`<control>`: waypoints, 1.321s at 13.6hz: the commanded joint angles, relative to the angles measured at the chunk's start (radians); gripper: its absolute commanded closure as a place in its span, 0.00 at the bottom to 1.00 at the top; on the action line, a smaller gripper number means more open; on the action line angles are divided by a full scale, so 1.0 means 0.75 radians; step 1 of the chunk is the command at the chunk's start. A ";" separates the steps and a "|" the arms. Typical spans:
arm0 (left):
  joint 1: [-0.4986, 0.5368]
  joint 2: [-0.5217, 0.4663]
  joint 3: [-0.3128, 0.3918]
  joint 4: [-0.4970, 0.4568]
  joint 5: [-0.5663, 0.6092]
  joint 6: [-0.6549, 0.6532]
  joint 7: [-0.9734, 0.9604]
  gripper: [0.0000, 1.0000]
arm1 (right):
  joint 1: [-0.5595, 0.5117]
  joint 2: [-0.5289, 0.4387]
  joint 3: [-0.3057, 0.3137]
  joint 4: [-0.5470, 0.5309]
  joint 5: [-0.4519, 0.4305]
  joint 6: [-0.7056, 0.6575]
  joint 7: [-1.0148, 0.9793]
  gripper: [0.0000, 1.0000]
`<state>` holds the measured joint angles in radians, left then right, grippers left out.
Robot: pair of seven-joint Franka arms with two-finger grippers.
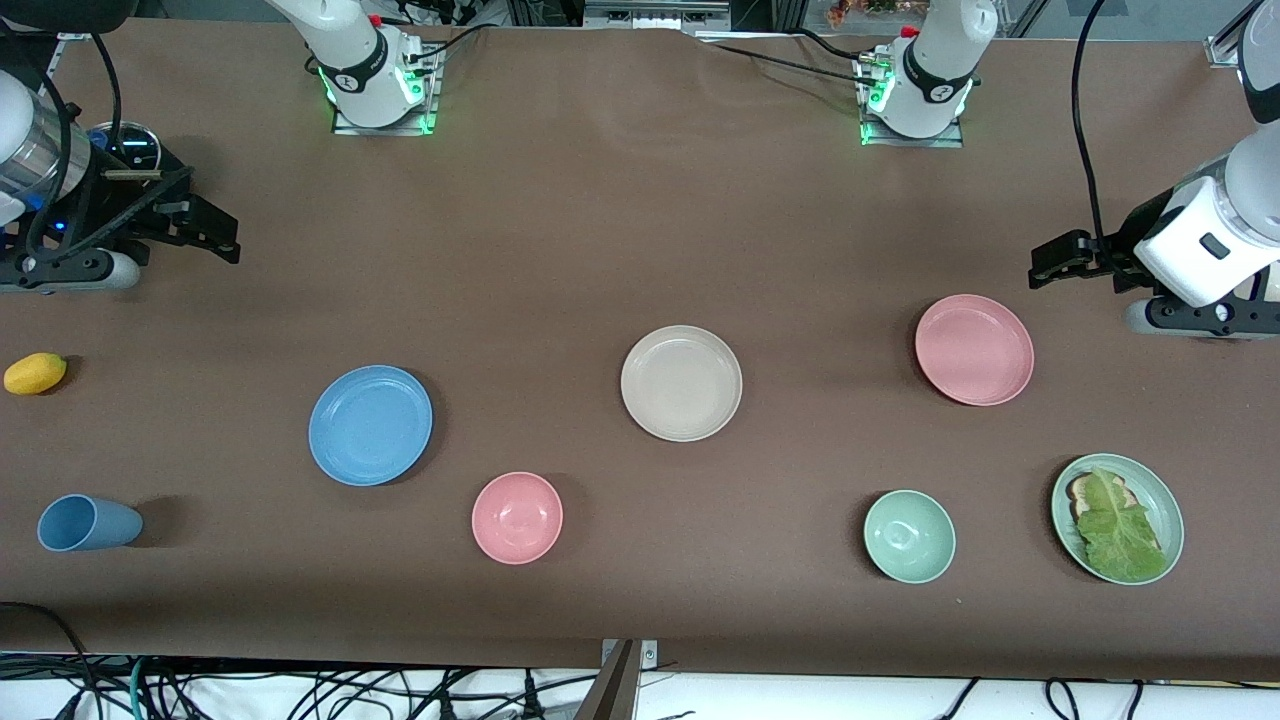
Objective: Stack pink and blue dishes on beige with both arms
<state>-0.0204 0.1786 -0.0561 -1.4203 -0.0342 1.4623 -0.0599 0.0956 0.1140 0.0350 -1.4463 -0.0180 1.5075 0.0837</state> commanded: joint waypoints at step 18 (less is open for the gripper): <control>-0.005 0.005 0.005 0.018 -0.022 0.003 0.018 0.00 | -0.001 -0.011 -0.002 -0.004 0.014 -0.002 0.017 0.00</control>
<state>-0.0204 0.1787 -0.0561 -1.4203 -0.0343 1.4658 -0.0599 0.0958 0.1140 0.0346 -1.4466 -0.0176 1.5052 0.0838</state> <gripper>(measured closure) 0.000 0.000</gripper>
